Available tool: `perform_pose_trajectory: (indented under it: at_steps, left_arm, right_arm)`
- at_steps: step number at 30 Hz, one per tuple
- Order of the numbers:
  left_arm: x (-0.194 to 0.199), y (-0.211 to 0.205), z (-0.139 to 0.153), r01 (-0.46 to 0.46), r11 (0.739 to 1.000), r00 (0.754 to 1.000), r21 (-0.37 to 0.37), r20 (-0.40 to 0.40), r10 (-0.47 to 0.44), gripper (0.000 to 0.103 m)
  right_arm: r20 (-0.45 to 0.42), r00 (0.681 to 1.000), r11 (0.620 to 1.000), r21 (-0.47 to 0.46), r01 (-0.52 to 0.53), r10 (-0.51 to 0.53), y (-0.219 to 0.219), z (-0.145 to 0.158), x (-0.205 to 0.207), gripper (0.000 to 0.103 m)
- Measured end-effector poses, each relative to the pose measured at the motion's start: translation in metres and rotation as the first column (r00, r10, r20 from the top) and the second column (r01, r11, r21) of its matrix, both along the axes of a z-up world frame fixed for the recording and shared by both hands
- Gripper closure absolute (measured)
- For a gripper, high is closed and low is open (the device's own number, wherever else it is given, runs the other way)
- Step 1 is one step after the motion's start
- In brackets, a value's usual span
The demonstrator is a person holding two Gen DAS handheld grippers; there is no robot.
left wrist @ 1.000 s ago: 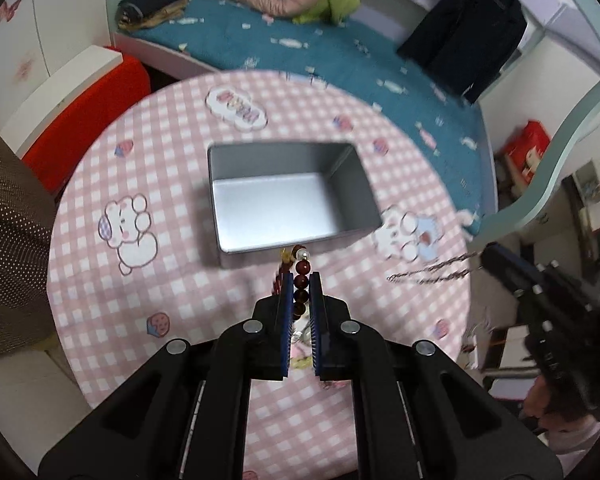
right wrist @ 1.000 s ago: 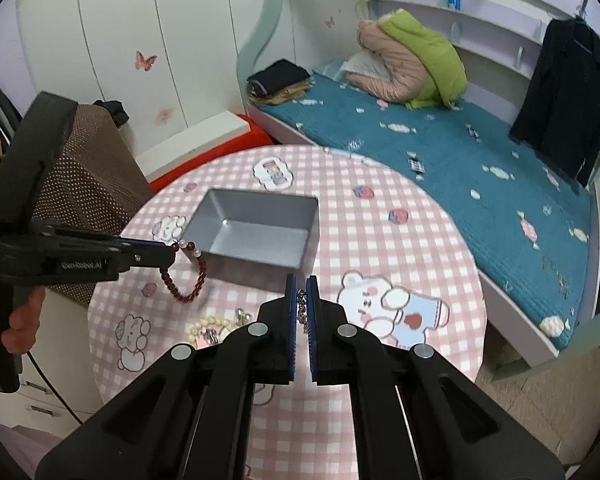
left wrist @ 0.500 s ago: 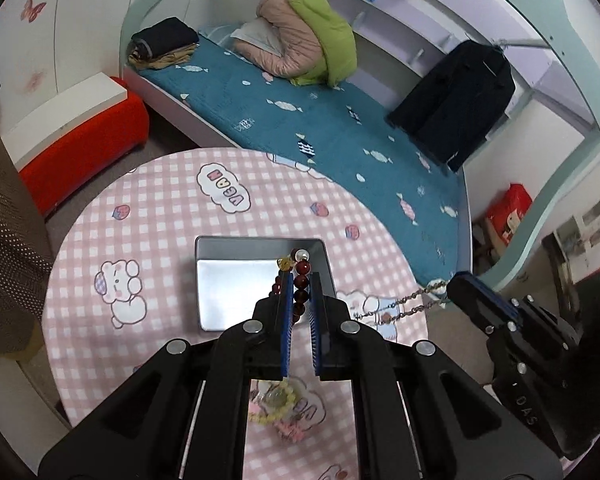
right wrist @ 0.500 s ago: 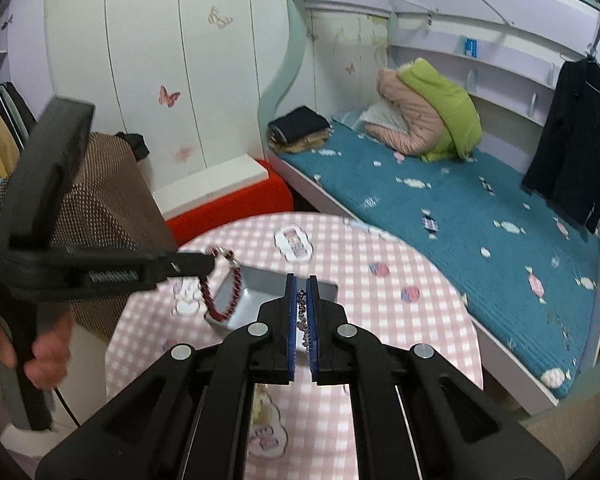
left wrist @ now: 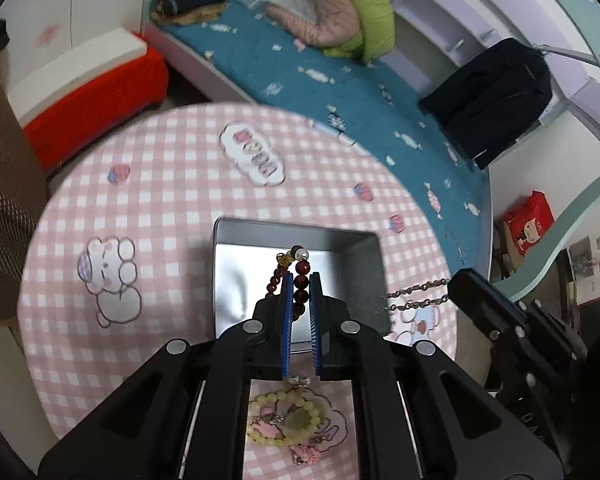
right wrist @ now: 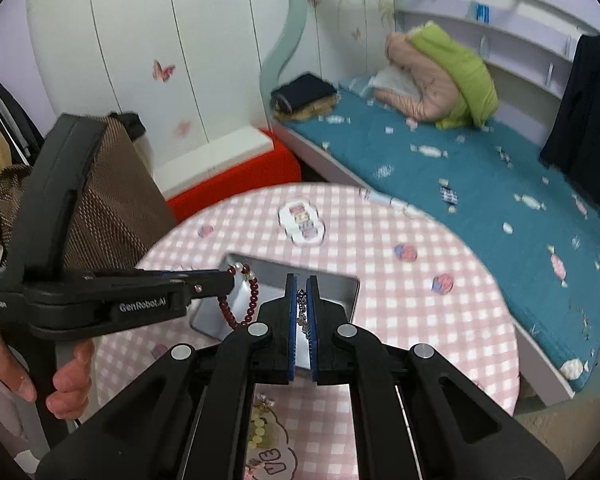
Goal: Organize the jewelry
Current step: 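Carry the red bracelet over the tin box and open the left tool, then grasp the yellow bead bracelet with the right tool and lift it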
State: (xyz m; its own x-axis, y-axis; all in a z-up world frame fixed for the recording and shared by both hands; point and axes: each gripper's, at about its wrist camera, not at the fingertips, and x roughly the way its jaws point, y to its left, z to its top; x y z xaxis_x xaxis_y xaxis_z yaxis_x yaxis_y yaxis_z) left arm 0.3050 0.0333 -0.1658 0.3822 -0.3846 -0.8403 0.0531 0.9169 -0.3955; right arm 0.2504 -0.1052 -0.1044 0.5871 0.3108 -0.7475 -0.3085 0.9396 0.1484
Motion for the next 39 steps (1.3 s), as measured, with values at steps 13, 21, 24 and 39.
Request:
perform_pose_trajectory:
  at_steps: [13,21,24,39]
  left_arm:
    - [0.007,0.007,-0.032,-0.008,0.998,0.996,0.056,-0.088,0.012,0.094]
    - [0.002,0.006,-0.022,0.012,0.995,0.997,0.096,-0.071,-0.006,0.070]
    - [0.001,0.006,-0.019,0.019,0.994,0.998,0.110,-0.064,-0.012,0.069]
    - [-0.030,0.005,0.006,0.060,0.988,0.998,0.142,0.015,-0.063,0.052]
  right_arm:
    - [-0.126,0.991,0.999,-0.039,0.029,-0.034,-0.003,-0.038,0.006,0.096]
    - [-0.120,0.990,0.996,-0.049,0.072,-0.077,-0.014,-0.031,0.004,0.089]
    - [-0.121,0.989,0.995,-0.052,0.083,-0.089,-0.017,-0.030,0.003,0.089]
    - [-0.073,0.990,0.992,-0.052,0.118,-0.122,-0.022,-0.014,-0.017,0.062]
